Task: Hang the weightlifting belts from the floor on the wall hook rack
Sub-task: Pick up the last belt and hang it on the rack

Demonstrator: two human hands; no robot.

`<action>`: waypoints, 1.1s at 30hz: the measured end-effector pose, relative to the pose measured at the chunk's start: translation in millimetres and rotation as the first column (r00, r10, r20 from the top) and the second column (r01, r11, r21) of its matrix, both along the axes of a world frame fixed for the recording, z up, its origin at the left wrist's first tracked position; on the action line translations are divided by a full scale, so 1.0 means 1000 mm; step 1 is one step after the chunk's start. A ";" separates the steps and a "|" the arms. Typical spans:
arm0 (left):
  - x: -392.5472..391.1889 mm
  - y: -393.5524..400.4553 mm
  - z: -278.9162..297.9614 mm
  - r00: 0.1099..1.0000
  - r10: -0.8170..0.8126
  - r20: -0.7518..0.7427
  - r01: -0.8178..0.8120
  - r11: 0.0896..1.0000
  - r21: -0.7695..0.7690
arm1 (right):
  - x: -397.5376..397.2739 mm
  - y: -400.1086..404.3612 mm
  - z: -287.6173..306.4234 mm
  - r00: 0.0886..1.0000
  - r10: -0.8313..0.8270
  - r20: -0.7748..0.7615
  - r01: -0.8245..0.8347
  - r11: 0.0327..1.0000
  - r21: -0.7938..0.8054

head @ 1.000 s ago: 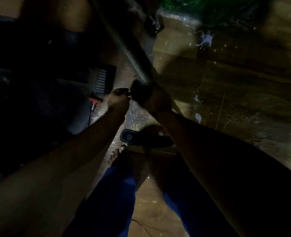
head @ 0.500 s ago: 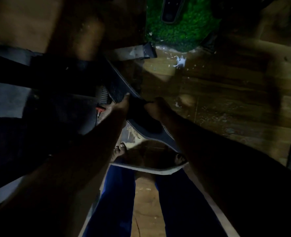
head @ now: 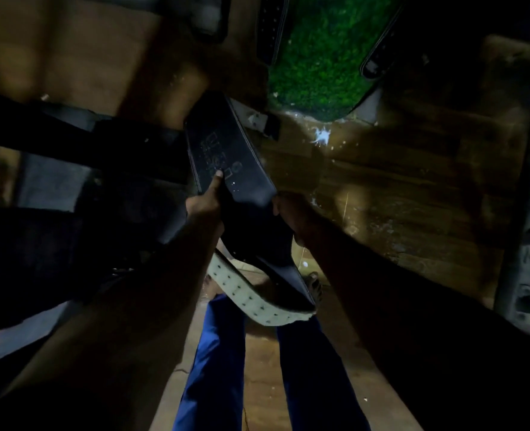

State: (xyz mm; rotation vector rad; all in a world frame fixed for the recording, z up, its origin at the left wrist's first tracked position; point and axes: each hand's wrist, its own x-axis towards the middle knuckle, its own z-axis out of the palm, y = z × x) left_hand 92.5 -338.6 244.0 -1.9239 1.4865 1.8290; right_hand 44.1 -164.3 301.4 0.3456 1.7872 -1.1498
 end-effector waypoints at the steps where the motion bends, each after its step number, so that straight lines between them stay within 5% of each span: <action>1: -0.006 0.004 0.026 0.999 0.004 -0.047 -0.005 1.000 -0.031 | -0.003 0.001 0.013 1.000 -0.011 0.002 0.011 1.000 -0.016; 6: -0.032 0.012 0.114 0.961 0.031 -0.276 -0.087 0.978 -0.192 | -0.029 -0.012 0.101 0.999 -0.052 -0.007 0.050 0.989 -0.140; 14: -0.020 0.022 0.246 0.932 -0.128 -0.340 0.026 0.957 -0.288 | -0.042 -0.016 0.217 0.928 -0.365 -0.076 0.339 0.911 -0.234; 19: -0.005 0.005 0.330 0.946 -0.132 -0.296 0.051 0.962 -0.268 | -0.033 -0.014 0.303 0.946 -0.279 -0.163 0.201 0.903 -0.380; 26: -0.030 -0.026 0.454 0.877 -0.156 -0.454 0.215 0.973 0.081 | -0.018 -0.005 0.394 0.921 -0.104 -0.375 -0.071 0.902 -0.425; 30: -0.043 -0.008 0.500 0.875 -0.157 -0.457 0.063 0.975 -0.214 | -0.032 0.000 0.443 0.872 -0.078 -0.483 -0.132 0.913 -0.386; 33: -0.050 -0.002 0.525 0.812 -0.157 -0.563 -0.024 0.954 -0.300 | -0.044 0.000 0.476 0.858 -0.111 -0.502 -0.108 0.915 -0.388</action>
